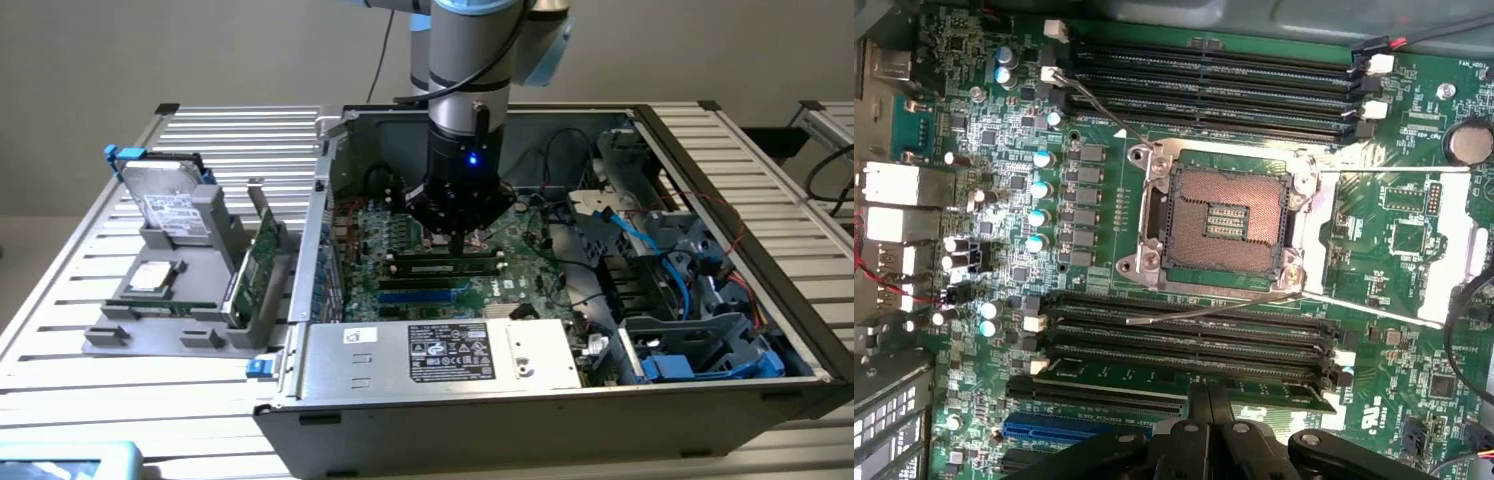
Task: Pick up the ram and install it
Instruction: 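Press down the ram until it locks into place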
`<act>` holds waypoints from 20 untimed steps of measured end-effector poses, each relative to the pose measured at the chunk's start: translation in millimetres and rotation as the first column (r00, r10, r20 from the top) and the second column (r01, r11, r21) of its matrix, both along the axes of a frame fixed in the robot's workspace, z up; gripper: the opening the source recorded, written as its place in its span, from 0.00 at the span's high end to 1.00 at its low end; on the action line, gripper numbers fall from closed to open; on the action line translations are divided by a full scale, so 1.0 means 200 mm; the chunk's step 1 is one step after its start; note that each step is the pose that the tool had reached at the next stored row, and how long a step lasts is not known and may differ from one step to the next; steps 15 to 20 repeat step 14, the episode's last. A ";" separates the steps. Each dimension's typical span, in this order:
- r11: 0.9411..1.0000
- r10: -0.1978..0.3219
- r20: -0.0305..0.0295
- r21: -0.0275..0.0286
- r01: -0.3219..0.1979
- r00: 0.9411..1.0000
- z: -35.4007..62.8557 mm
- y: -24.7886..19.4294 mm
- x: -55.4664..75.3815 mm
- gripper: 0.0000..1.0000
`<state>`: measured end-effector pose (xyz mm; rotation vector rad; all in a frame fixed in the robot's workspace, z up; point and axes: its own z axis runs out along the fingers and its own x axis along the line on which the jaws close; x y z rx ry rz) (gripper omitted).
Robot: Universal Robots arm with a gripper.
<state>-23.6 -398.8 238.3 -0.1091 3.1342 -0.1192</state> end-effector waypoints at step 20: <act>0.998 -0.055 0.006 -0.028 0.056 0.998 0.000 0.000 0.00 0.89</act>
